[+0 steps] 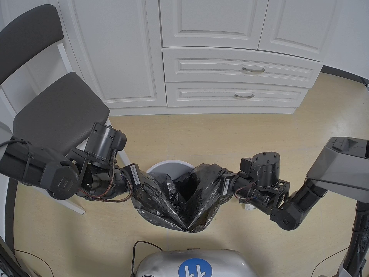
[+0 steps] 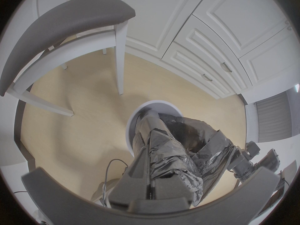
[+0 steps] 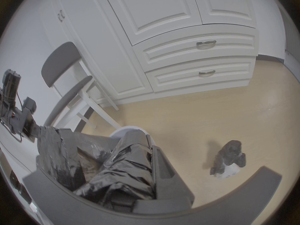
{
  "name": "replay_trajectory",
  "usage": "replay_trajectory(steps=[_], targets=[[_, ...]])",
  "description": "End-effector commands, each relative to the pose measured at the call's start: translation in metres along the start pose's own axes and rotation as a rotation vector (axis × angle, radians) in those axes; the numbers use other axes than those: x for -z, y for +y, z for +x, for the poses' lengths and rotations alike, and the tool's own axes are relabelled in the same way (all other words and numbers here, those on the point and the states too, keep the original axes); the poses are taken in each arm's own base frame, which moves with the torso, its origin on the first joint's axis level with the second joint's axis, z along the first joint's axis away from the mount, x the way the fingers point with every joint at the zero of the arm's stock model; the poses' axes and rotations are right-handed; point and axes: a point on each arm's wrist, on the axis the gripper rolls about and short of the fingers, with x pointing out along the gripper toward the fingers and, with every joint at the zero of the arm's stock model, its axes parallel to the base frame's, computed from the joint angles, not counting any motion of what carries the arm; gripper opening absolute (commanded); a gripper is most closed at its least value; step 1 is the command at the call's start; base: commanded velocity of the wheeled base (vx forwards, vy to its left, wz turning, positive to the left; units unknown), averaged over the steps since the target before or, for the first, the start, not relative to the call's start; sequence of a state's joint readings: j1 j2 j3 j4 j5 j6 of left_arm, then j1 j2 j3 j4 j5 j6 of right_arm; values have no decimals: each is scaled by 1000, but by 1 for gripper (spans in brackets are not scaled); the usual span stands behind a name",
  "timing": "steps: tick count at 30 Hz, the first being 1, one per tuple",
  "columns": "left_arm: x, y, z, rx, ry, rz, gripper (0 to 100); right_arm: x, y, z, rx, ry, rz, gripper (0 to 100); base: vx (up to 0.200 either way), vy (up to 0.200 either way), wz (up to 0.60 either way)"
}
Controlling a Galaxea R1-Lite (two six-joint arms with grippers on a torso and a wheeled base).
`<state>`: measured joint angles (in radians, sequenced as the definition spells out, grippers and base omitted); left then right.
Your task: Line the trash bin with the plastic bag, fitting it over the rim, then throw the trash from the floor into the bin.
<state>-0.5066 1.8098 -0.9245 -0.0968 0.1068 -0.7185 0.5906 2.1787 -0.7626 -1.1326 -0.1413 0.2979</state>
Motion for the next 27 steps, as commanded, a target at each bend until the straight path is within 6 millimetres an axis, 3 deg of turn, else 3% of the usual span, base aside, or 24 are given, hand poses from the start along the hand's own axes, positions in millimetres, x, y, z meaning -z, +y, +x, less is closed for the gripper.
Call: replay_trajectory(steps=[1, 8, 16, 22, 27], targets=[[2, 10, 16, -53, 29, 2, 0, 24, 7, 13, -21, 30, 10, 0, 0, 0, 0], [0, 30, 25, -114, 54, 46, 0, 26, -3, 6, 36, 138, -52, 0, 0, 0, 0], [17, 43, 60, -197, 144, 75, 0, 47, -11, 0, 82, 295, -139, 0, 0, 0, 0], [22, 47, 59, -208, 170, 123, 0, 50, -10, -13, 93, 406, -195, 0, 0, 0, 0], [24, 47, 63, -214, 170, 131, 0, 52, -9, -10, 97, 416, -195, 0, 0, 0, 0]])
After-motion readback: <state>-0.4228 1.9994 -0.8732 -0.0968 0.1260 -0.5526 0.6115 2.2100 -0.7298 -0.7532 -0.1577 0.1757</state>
